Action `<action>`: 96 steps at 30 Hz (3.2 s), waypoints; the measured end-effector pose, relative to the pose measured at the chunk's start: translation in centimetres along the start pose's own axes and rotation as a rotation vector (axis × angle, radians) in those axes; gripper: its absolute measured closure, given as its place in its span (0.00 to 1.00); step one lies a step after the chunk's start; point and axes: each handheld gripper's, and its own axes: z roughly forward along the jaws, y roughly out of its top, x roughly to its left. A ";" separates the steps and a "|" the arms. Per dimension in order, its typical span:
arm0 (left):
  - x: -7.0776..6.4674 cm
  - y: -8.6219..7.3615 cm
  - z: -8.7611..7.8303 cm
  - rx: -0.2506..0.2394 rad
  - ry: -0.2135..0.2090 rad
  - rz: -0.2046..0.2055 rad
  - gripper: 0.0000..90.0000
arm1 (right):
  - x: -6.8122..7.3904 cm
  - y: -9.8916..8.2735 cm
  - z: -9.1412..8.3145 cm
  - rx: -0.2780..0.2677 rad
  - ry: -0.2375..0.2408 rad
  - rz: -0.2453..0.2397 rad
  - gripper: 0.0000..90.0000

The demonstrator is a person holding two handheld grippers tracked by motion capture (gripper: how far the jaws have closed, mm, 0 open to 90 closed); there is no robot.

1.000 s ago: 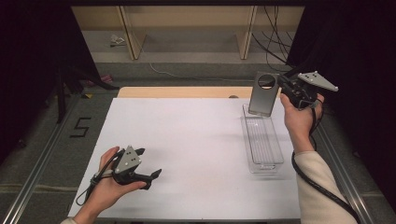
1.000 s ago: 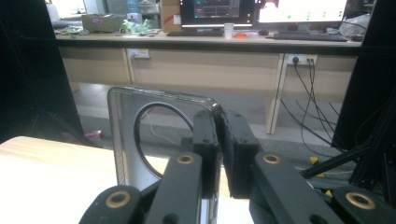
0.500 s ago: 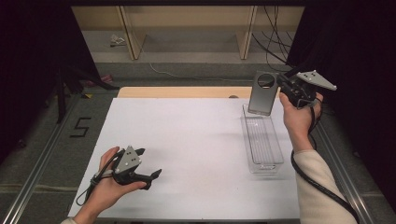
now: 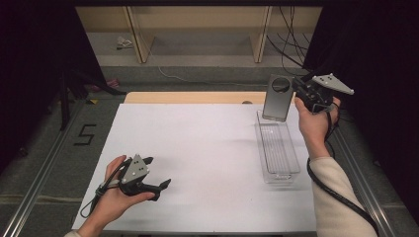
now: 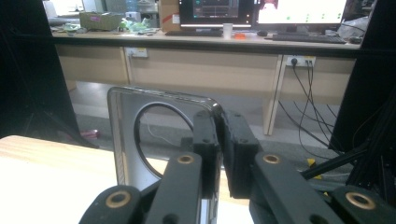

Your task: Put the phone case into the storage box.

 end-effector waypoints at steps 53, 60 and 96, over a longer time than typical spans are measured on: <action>0.1 -0.1 -0.1 0.001 0.004 -0.002 0.11 | -0.1 -1.5 2.0 0.016 -0.014 -0.024 0.94; 0.0 -0.1 -0.1 0.001 0.003 -0.002 0.11 | 0.0 -1.7 2.3 0.020 -0.012 -0.029 0.94; 0.1 -0.1 -0.2 0.005 0.007 -0.001 0.11 | -0.7 -2.3 3.3 0.037 -0.022 -0.015 0.94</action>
